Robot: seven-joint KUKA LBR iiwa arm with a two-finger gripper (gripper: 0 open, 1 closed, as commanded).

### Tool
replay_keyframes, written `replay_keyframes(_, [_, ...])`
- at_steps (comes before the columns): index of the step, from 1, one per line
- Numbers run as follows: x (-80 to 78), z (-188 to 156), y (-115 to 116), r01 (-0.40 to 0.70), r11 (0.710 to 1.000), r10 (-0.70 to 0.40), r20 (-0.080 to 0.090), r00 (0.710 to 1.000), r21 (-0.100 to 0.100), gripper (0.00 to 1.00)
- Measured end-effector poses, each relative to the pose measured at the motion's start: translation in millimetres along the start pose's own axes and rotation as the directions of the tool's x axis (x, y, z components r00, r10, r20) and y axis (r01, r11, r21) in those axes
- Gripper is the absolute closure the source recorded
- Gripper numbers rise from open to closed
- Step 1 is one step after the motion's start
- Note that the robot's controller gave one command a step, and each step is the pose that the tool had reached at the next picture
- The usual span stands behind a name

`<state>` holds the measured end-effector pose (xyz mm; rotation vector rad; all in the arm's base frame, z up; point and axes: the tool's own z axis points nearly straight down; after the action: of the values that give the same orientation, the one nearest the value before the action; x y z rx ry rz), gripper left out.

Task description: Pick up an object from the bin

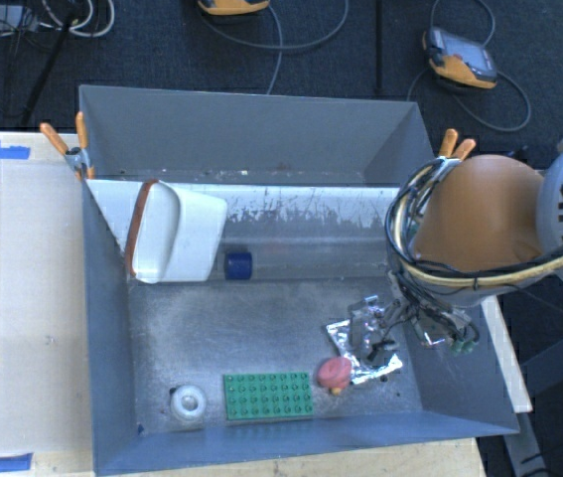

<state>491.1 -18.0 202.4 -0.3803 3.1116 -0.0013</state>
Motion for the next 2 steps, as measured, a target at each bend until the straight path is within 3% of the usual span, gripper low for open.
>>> replay_keyframes(1, [1.2, 4, 0, 0.001, 1.0, -0.001, -0.007, 1.0, -0.002, 0.0])
replay_keyframes(2, [-0.6, -97, 22, 0.335, 0.942, -0.335, -0.003, 0.942, -0.003, 0.0])
